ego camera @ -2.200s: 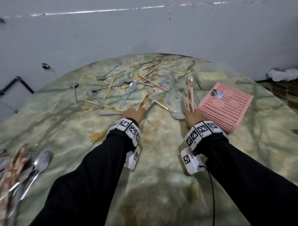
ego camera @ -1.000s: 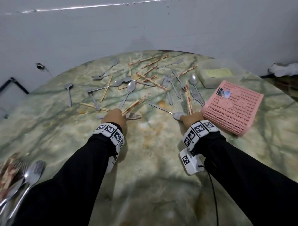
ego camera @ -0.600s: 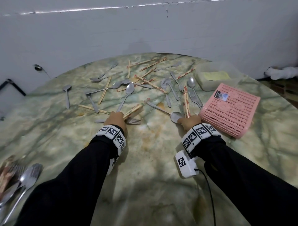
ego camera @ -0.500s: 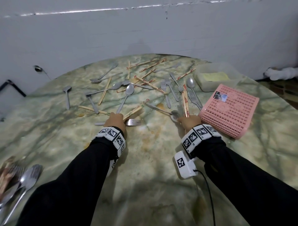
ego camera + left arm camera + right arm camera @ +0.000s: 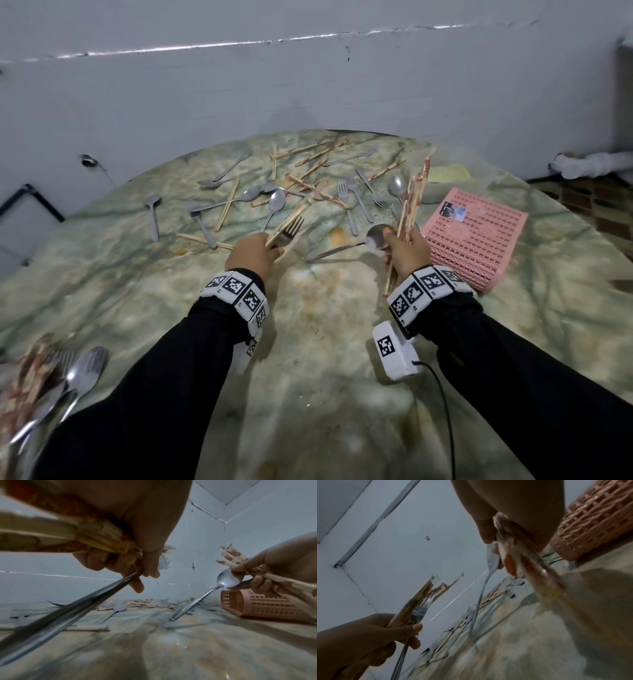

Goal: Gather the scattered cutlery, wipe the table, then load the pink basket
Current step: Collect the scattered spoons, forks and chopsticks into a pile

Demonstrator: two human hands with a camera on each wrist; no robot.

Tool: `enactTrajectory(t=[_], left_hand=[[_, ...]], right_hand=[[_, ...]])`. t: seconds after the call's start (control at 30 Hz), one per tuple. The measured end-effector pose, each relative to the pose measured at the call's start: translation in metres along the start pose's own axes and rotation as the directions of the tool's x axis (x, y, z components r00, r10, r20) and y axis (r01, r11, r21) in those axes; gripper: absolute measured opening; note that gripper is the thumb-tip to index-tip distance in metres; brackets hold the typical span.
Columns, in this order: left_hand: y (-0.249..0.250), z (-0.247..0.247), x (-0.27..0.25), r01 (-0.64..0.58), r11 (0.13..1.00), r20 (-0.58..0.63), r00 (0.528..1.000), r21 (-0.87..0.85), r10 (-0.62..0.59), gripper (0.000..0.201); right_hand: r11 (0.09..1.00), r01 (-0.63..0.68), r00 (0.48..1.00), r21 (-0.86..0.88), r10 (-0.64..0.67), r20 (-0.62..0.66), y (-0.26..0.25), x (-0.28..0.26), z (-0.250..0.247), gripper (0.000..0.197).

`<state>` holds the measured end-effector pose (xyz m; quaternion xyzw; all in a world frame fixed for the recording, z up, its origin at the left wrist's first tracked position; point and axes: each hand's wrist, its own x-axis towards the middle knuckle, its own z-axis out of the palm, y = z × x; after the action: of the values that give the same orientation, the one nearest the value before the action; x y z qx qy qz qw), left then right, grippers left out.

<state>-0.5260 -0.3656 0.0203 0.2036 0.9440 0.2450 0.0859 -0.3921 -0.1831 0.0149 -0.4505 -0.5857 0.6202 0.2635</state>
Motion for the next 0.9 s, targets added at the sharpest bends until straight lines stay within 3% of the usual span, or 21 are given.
enactTrajectory(t=[0.17, 0.3, 0.5, 0.63, 0.77, 0.9], left_hand=[[0.004, -0.022, -0.027, -0.044, 0.986, -0.035, 0.999, -0.163, 0.039, 0.02], [0.002, -0.036, -0.049, -0.016, 0.924, -0.036, 0.999, -0.382, 0.003, 0.021], [-0.006, -0.061, -0.088, -0.018, 0.899, -0.025, 1.0, -0.438, 0.008, 0.023], [-0.023, -0.069, -0.125, 0.06, 0.757, 0.033, 0.998, -0.651, -0.051, 0.017], [-0.057, -0.074, -0.161, 0.19, 0.735, 0.153, 0.981, -0.65, -0.118, 0.025], [-0.092, -0.083, -0.194, 0.267, 0.699, 0.228, 0.962, -0.664, -0.151, 0.025]], right_hand=[[0.997, -0.035, 0.999, 0.076, 0.035, -0.008, -0.011, -0.017, -0.005, 0.018], [0.992, -0.103, 0.995, 0.069, 0.102, 0.008, -0.023, -0.042, -0.006, 0.026], [0.969, -0.194, 0.965, 0.155, 0.16, 0.206, -0.024, -0.099, 0.008, 0.023], [0.972, -0.196, 0.93, 0.132, 0.141, 0.341, -0.014, -0.151, 0.017, 0.025], [0.951, -0.28, 0.893, 0.132, 0.208, 0.398, 0.002, -0.203, 0.033, 0.026], [0.964, -0.255, 0.876, 0.068, 0.201, 0.438, 0.013, -0.247, 0.057, 0.023]])
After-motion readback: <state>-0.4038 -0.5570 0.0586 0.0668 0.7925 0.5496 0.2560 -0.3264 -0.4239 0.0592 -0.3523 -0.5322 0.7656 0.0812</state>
